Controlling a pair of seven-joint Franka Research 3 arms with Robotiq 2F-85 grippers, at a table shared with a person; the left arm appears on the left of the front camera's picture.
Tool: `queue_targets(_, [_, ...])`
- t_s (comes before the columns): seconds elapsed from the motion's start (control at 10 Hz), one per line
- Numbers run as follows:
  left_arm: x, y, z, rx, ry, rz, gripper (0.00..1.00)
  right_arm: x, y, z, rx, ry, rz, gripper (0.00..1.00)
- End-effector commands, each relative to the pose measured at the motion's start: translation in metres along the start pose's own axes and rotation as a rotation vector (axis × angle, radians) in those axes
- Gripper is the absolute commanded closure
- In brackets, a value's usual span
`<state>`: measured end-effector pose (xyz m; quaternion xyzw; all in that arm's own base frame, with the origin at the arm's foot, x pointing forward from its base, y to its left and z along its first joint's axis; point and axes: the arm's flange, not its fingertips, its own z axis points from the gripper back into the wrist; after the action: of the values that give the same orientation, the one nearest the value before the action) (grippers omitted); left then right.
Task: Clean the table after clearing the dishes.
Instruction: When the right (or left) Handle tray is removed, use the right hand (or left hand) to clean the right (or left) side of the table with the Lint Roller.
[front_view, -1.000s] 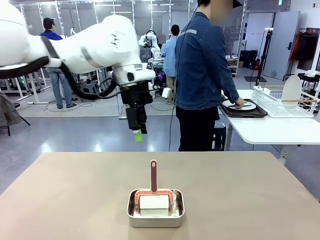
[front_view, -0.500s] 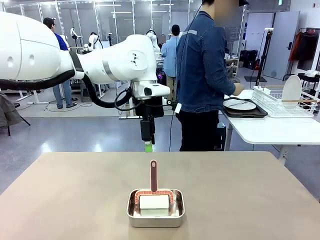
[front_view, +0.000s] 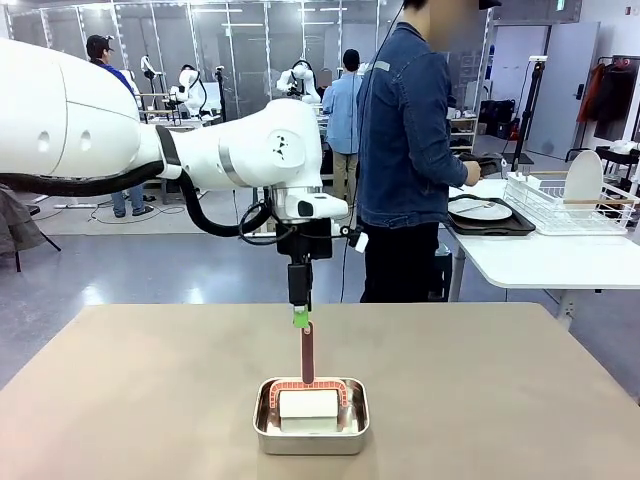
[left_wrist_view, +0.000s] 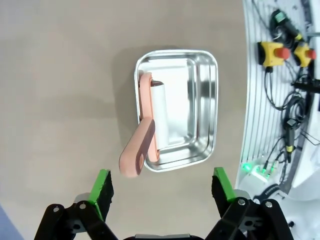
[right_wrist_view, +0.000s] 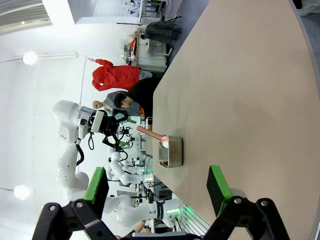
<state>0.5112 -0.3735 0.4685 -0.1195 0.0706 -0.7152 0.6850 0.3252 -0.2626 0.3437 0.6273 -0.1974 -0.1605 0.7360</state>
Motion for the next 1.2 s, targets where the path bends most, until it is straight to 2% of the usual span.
queue_targets(0.0, [-0.001, -0.004, -0.021, 0.032, 0.01, 0.025, 0.0, 0.0, 0.003, 0.001, 0.012, -0.002, 0.012, 0.0])
queue_targets(0.5, [0.002, -0.001, -0.056, 0.017, 0.004, 0.022, 0.0, 0.0, 0.003, 0.001, 0.012, -0.002, 0.012, 0.0])
queue_targets(0.9, [0.002, 0.003, -0.063, -0.012, 0.021, 0.017, 0.0, 0.0, 0.003, 0.001, 0.012, -0.002, 0.012, 0.0])
queue_targets(1.0, [0.002, 0.003, -0.064, -0.01, 0.022, 0.008, 0.19, 0.0, 0.003, 0.001, 0.012, -0.002, 0.012, 0.0])
queue_targets(1.1, [0.003, 0.004, -0.065, -0.013, 0.015, -0.006, 0.46, 0.0, 0.003, 0.001, 0.012, -0.002, 0.012, 0.0])
